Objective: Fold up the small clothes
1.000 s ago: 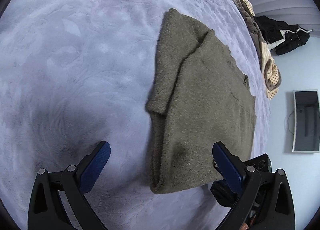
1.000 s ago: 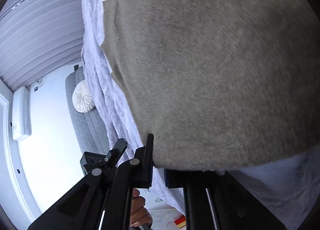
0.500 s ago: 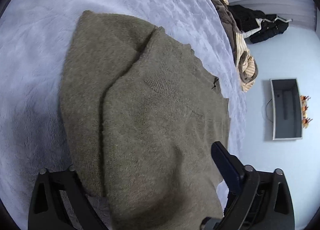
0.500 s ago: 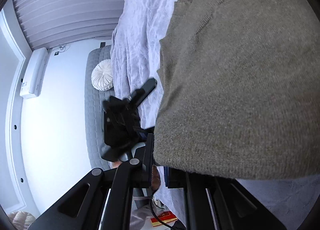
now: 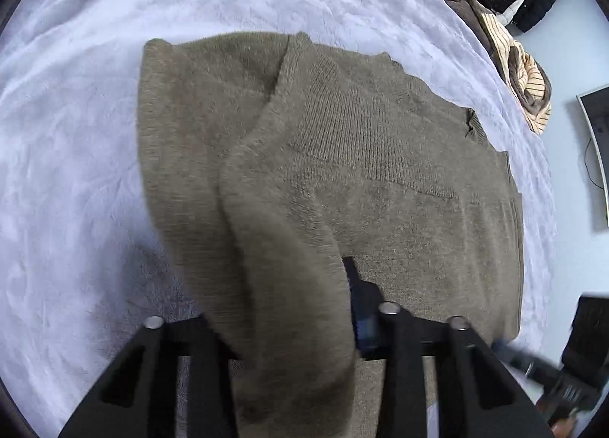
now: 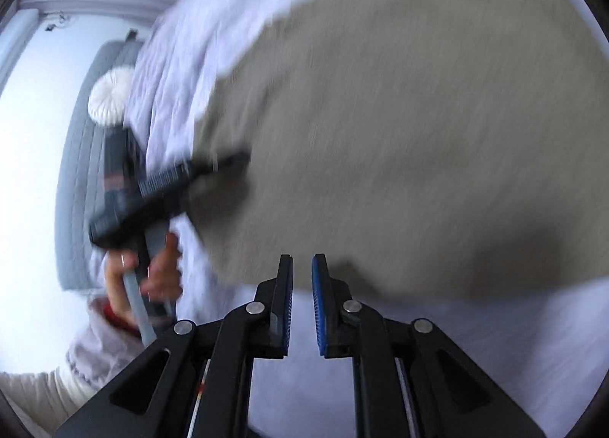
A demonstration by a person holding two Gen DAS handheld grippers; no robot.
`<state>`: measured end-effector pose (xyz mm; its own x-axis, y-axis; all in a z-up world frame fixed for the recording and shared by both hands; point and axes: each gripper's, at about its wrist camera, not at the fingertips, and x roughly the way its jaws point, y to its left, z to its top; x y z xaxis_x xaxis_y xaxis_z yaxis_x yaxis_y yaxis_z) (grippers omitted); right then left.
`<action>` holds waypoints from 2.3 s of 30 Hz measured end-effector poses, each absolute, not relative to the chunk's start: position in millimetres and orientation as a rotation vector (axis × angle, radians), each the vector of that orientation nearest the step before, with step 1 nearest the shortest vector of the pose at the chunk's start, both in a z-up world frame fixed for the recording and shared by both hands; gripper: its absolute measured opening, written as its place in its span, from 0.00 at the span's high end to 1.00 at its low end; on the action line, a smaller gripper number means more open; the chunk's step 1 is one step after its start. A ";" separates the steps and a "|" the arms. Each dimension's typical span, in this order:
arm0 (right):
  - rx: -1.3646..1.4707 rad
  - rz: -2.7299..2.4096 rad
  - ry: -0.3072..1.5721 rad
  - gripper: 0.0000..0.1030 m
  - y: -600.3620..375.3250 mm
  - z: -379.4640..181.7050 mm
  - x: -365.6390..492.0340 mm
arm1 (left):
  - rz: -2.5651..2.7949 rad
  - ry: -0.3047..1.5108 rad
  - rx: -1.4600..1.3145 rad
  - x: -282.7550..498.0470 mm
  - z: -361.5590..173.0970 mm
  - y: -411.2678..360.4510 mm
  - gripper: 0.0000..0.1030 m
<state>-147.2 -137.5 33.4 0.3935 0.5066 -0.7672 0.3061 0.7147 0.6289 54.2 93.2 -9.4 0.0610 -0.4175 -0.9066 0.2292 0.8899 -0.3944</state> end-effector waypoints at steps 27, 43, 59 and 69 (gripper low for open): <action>1.191 0.158 1.032 0.97 -216.8 -49.5 -152.0 | -0.889 1.217 0.123 -54.4 65.4 -139.8 0.24; 1.352 0.147 0.966 0.92 -269.5 -58.9 -154.1 | -0.650 1.121 -0.030 -6.4 95.6 -59.8 0.22; 1.402 0.095 0.862 0.74 -328.6 -53.2 -162.7 | -0.888 1.168 0.061 -38.6 71.4 -136.6 0.22; 1.548 0.206 0.786 0.29 -329.5 -57.7 -163.2 | -0.512 1.236 0.006 -3.9 43.2 -33.2 0.22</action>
